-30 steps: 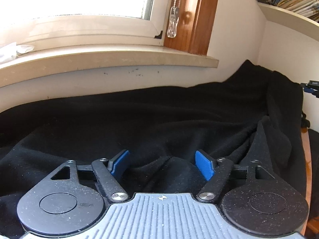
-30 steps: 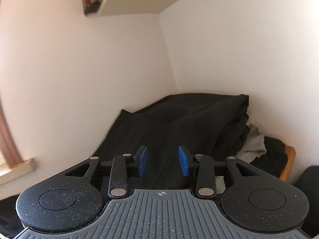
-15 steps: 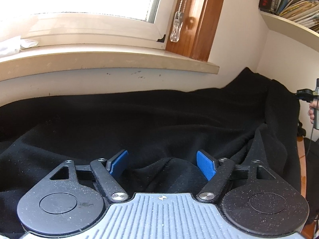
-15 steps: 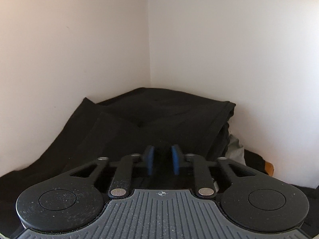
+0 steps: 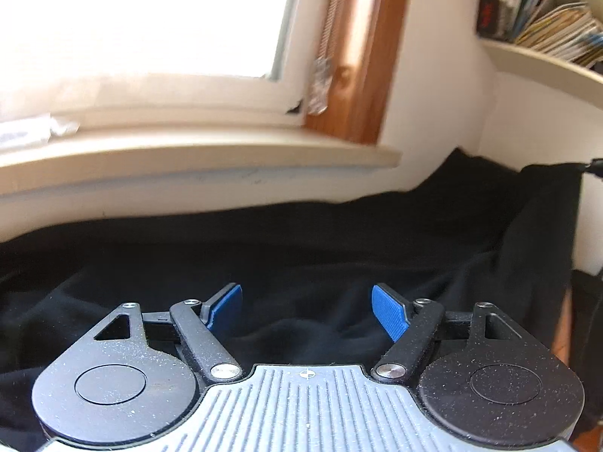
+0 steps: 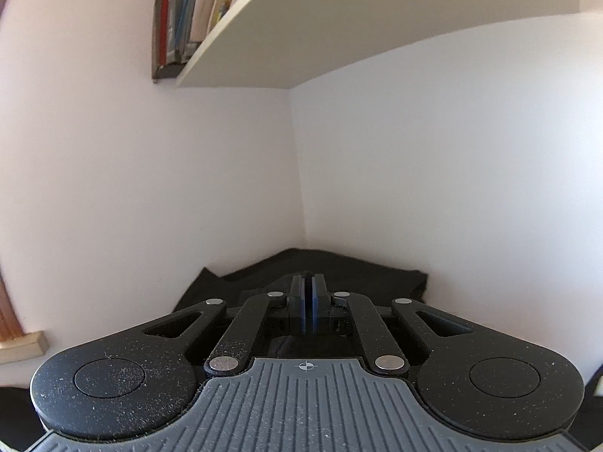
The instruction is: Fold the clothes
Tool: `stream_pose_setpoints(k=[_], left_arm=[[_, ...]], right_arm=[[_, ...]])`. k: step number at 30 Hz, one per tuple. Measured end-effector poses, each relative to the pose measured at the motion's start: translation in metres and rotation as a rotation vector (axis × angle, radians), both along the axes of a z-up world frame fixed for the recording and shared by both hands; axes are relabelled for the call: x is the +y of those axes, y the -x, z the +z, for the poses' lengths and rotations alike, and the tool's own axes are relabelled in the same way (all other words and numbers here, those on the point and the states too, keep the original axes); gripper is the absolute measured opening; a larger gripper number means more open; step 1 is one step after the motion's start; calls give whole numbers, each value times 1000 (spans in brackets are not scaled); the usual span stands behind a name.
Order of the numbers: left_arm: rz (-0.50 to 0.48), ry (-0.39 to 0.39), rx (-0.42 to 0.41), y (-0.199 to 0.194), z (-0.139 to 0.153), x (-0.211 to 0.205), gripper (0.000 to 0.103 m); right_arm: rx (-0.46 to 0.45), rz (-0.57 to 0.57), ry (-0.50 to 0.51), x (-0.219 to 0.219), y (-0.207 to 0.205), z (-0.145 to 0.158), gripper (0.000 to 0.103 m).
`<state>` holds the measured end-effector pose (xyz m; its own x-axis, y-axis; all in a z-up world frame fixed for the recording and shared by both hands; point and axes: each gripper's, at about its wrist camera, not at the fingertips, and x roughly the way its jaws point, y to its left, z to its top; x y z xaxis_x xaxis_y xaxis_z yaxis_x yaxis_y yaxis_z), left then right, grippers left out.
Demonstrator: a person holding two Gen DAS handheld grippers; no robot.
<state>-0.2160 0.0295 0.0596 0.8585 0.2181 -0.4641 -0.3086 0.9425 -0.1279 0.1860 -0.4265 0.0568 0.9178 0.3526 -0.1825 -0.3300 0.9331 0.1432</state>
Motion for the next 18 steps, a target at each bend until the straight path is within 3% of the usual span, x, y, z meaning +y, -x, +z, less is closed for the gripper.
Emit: stream_pose_setpoints(k=[4, 7, 8, 10, 13, 16, 18], left_arm=[[-33, -47, -14, 4, 16, -35, 79], [-123, -77, 0, -10, 12, -74, 75], [-152, -86, 5, -15, 11, -87, 71], [-230, -113, 22, -27, 5, -112, 50], [-337, -166, 70, -45, -8, -148, 52], [-406, -230, 142, -53, -24, -169, 66], [-418, -248, 176, -60, -31, -168, 66]], right_arm=[[19, -10, -29, -18, 1, 0, 5], [55, -14, -46, -27, -3, -7, 5], [68, -14, -53, -29, -5, -9, 5], [87, -13, -69, -31, -8, -15, 5], [101, -5, -76, -30, -8, -21, 5], [97, 3, -66, -28, -5, -23, 5], [90, 6, -55, -26, -3, -23, 5]])
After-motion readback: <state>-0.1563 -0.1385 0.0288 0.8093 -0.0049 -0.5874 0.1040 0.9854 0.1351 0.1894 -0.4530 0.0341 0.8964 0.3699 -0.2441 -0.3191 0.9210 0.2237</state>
